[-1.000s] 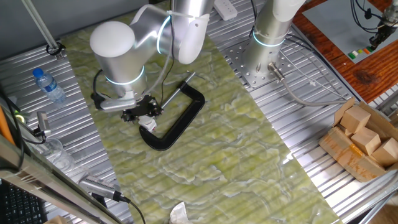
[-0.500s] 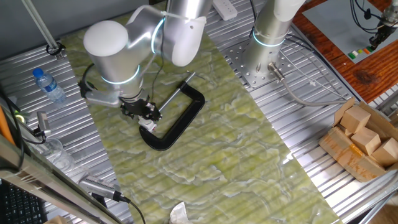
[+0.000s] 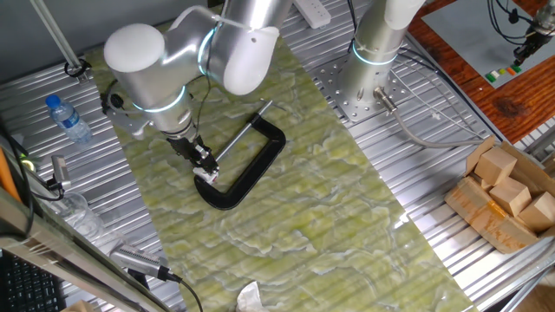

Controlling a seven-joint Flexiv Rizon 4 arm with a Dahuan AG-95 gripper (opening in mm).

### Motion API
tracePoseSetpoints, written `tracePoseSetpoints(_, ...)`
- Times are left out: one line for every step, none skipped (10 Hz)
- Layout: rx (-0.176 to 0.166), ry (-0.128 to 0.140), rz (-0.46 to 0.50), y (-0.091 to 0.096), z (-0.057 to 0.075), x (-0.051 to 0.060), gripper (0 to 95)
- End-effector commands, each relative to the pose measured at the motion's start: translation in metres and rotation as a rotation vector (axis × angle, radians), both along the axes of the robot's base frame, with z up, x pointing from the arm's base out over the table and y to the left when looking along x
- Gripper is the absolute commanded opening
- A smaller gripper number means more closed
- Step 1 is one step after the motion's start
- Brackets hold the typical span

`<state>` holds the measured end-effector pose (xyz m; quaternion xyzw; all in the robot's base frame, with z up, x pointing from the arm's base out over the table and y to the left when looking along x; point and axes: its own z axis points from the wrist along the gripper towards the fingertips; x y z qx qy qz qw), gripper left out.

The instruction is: Take out the light bulb by rotating it

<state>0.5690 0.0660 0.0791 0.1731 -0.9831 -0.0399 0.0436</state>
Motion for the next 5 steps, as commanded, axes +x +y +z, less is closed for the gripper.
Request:
tracePoseSetpoints(0.006,0.014,-0.094,-0.0008,-0.0009,-0.0013,76.0)
tracePoseSetpoints(0.004,0.013,-0.097,-0.0008,-0.0011,-0.0013,76.0)
tracePoseSetpoints(0.002,0.012,-0.103,-0.0009,-0.0012,-0.0014,76.0)
tracePoseSetpoints(0.002,0.004,-0.112,-0.001,-0.0015,-0.0014,76.0)
tracePoseSetpoints(0.002,0.001,-0.12,-0.0011,-0.0017,-0.0014,76.0)
